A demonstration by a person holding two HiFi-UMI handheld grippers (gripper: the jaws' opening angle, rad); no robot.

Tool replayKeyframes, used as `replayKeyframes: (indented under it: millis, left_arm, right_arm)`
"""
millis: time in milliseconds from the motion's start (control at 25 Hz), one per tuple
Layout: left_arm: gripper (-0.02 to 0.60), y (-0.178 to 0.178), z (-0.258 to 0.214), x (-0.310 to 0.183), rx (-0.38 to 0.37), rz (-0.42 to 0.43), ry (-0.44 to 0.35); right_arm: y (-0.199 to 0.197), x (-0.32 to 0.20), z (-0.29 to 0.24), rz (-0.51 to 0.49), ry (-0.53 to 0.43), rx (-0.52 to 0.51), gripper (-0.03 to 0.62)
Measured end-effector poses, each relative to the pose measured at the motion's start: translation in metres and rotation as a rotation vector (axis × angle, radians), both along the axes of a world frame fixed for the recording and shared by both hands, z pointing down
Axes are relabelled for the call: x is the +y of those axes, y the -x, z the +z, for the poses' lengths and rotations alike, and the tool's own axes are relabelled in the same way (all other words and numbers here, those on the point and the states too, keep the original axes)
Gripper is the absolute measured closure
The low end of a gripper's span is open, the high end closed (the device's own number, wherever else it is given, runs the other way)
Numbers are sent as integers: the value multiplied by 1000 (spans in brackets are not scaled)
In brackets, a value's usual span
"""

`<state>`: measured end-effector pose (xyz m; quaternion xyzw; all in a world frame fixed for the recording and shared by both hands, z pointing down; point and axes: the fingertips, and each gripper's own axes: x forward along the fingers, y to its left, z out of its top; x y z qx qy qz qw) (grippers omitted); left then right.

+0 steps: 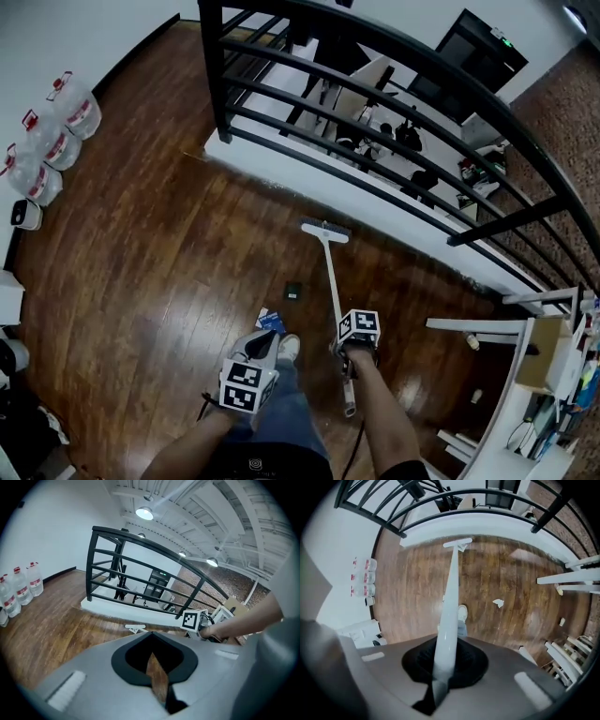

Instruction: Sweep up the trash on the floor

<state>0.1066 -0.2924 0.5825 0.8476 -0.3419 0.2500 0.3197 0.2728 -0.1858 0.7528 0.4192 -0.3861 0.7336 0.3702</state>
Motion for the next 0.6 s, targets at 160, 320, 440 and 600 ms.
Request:
replayKeyframes:
  millis: [160, 320, 440, 600]
  left_arm:
    - [577, -26, -4, -27, -9, -31, -10]
    - [577, -51, 6, -39, -32, -33, 18]
    - [577, -67, 11, -42, -41, -33, 18]
    - [577, -73, 13, -49, -54, -38, 10]
  right_arm:
    - [-25, -29, 9, 16, -15, -17, 591]
    - [-42, -50, 19, 21, -7, -48, 591]
    - [-47, -58, 27, 50, 11, -70, 591]
    - [-42, -60, 34, 105, 28, -115, 591]
